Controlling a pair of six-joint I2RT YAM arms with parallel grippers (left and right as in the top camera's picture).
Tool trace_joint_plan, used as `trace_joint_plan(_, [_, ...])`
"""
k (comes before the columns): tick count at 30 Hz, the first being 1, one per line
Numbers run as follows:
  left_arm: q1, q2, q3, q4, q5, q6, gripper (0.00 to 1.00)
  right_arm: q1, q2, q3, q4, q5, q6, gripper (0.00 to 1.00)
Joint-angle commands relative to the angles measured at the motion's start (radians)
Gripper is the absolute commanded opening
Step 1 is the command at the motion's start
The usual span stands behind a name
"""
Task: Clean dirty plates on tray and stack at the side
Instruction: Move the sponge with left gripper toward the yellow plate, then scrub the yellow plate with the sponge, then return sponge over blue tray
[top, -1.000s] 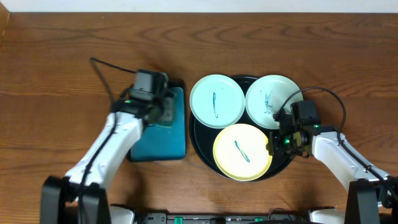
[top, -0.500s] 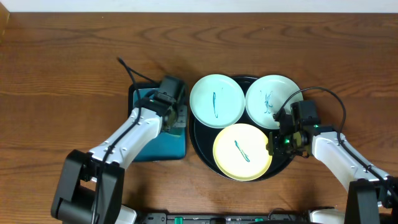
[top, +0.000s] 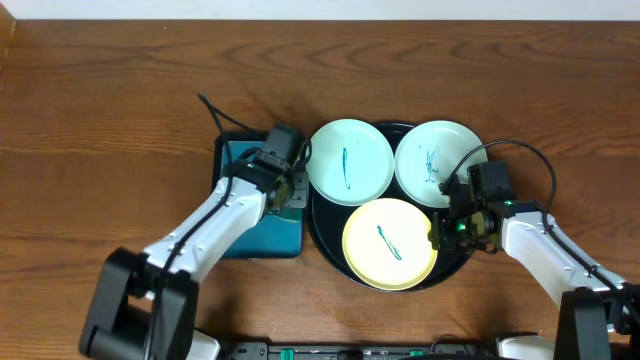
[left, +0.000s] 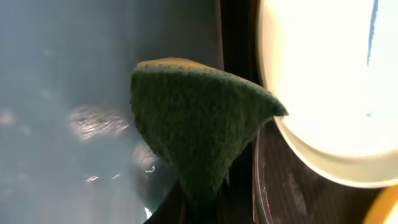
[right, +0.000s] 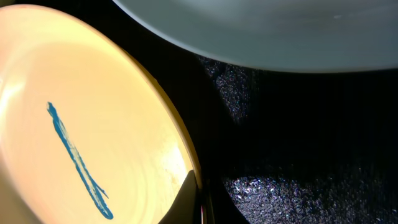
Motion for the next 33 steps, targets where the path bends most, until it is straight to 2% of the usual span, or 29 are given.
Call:
trace_joint_plan(1, [0.011, -0.095, 0.016, -0.015, 0.006, -0.009, 0.08, 0.007, 0.009, -0.008, 0.0, 0.007, 0.012, 0.01])
trace_joint_plan(5, [0.003, -0.185, 0.018, -0.016, 0.018, -0.009, 0.08, 0.007, 0.008, -0.008, 0.0, 0.006, 0.012, 0.01])
trace_joint_plan(10, [-0.038, -0.25, 0.019, 0.013, 0.126, -0.01, 0.08, 0.007, 0.008, -0.008, 0.001, 0.006, 0.012, 0.01])
trace_joint_plan(15, [-0.131, -0.233, 0.023, 0.074, 0.172, -0.096, 0.07, 0.007, 0.008, -0.008, 0.001, 0.006, 0.012, 0.01])
trace_joint_plan(24, [-0.317, -0.023, 0.246, -0.039, 0.208, -0.129, 0.07, 0.007, 0.008, -0.008, 0.001, 0.006, 0.012, 0.01])
trace_joint_plan(30, [-0.426, 0.102, 0.26, -0.023, 0.25, -0.201, 0.07, 0.007, 0.009, -0.008, 0.0, 0.006, 0.012, 0.01])
trace_joint_plan(33, [-0.476, 0.153, 0.26, -0.008, 0.25, -0.2, 0.07, 0.007, 0.008, -0.008, 0.0, 0.006, 0.012, 0.01])
